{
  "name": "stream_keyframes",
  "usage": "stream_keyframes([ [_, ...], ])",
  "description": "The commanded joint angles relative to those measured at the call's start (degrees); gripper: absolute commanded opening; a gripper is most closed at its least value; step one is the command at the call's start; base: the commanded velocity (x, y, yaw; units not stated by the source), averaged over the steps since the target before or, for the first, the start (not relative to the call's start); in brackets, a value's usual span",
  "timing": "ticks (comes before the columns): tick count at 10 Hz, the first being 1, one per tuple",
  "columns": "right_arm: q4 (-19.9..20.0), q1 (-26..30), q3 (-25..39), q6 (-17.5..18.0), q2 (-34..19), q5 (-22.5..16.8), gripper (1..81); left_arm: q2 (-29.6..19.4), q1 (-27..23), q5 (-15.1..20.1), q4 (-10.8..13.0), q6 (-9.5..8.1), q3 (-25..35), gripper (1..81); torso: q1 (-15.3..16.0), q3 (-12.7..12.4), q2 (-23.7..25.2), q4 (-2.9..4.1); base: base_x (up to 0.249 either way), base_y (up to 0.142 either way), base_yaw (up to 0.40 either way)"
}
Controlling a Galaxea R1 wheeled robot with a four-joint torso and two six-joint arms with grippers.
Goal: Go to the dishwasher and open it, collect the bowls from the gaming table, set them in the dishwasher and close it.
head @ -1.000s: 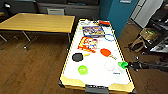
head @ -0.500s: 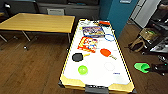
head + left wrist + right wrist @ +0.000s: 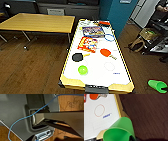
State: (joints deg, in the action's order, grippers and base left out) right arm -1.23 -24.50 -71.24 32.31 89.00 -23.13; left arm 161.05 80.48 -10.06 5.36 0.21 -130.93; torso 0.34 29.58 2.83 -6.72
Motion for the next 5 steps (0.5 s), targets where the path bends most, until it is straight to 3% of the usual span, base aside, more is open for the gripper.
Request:
stream_keyframes([
  [1,-6.0,-30.2,-0.1,1.3,1.8,23.6,1.0,-16.9,-1.6,2.1,0.0,0.32,20.8,81.1,0.0,0.0,0.0,0.00,0.000,0.000,0.000],
  [4,-5.9,-42.4,-9.1,1.1,11.3,34.3,1.0,-26.3,-5.2,2.0,-0.3,0.15,33.2,81.1,0.0,0.0,0.0,0.00,0.000,0.000,0.000],
  [5,-6.0,-45.8,-12.5,1.0,15.5,36.8,1.0,-30.1,-7.1,2.1,-0.3,-0.98,37.9,81.1,0.0,0.0,0.0,0.00,0.000,0.000,0.000],
])
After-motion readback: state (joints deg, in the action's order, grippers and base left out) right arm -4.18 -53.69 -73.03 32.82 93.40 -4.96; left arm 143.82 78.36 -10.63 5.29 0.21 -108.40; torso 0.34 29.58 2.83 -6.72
